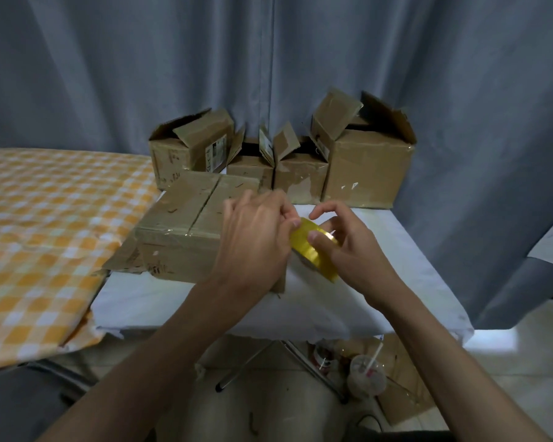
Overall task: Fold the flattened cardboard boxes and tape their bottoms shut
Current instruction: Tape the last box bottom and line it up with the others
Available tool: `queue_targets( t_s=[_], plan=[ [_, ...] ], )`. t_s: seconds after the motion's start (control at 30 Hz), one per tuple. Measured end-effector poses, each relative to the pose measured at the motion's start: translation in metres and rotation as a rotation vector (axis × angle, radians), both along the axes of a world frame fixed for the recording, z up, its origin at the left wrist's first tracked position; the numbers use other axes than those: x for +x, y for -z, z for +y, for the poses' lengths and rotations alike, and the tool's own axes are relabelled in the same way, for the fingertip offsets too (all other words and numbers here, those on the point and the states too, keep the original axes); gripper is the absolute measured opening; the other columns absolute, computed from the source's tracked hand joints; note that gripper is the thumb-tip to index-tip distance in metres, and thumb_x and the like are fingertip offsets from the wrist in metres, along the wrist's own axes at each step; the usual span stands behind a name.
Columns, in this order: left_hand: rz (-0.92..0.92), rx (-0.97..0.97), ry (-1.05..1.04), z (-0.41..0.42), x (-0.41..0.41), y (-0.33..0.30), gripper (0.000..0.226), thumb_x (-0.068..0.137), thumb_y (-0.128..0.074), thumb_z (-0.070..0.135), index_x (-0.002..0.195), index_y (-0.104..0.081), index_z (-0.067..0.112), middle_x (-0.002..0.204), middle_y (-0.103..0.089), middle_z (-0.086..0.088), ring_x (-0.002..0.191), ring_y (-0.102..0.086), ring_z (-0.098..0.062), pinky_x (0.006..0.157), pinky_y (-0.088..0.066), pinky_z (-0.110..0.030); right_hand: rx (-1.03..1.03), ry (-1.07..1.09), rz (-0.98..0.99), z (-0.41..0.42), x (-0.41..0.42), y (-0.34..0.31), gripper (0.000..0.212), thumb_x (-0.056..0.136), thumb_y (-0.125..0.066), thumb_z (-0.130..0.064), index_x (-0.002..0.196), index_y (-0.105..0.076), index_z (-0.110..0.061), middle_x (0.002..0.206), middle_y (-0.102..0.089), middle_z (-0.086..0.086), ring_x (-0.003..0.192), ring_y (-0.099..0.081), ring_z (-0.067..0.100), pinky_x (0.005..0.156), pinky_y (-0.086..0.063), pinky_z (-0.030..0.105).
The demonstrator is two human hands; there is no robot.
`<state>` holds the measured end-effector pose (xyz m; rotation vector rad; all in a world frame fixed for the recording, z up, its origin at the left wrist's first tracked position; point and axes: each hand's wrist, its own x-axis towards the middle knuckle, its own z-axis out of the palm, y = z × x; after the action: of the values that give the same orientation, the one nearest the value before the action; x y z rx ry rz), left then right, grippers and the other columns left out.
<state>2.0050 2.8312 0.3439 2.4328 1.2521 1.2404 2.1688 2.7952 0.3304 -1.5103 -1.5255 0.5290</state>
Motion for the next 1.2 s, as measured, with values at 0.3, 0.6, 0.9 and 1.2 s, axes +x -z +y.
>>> queue_targets(
  t_s=[0.3,0.6,0.9,1.2],
  plan=[
    [-0.093,-0.010,-0.030,0.012,-0.011,-0.004,0.006,0.088,-0.069,0.037,0.084,-0.064,0.036,0.085,-0.065,0.019,0.093,-0.045,-0.005,0.081,-0.019,-0.026,-0.020,-0.150,0.126,-0.003,0.009,-0.002,0.011,0.098,-0.061,-0.016,0.097,-0.056,-0.026,0.092,-0.057,0.023,0.077,-0.048,0.030,0.069,-0.040,0.040],
    [0.053,-0.121,-0.111,0.015,-0.008,0.004,0.019,0.087,-0.065,0.052,0.100,-0.071,0.039,0.094,-0.069,0.017,0.107,-0.050,-0.014,0.089,-0.029,-0.035,0.020,-0.226,0.088,-0.015,0.008,-0.009,0.008,0.099,-0.058,-0.010,0.099,-0.055,-0.017,0.085,-0.050,0.019,0.076,-0.046,0.023,0.068,-0.039,0.032],
    [0.139,-0.204,-0.093,0.032,-0.043,-0.004,0.029,0.098,-0.054,0.036,0.123,-0.066,0.025,0.120,-0.063,0.006,0.101,-0.054,-0.010,0.088,-0.043,-0.030,0.005,0.259,-0.447,0.010,0.066,0.020,0.022,0.087,-0.057,0.000,0.093,-0.046,-0.017,0.075,-0.055,0.002,0.072,-0.050,0.026,0.063,-0.042,0.029],
    [0.113,-0.237,-0.397,0.058,-0.132,-0.004,0.026,0.089,-0.072,0.032,0.107,-0.076,0.015,0.102,-0.072,-0.014,0.098,-0.065,-0.033,0.078,-0.043,-0.036,-0.108,0.438,-0.704,0.028,0.047,0.041,0.030,0.085,-0.061,-0.001,0.112,-0.055,-0.014,0.109,-0.054,0.012,0.097,-0.045,0.030,0.075,-0.034,0.037]
  ],
)
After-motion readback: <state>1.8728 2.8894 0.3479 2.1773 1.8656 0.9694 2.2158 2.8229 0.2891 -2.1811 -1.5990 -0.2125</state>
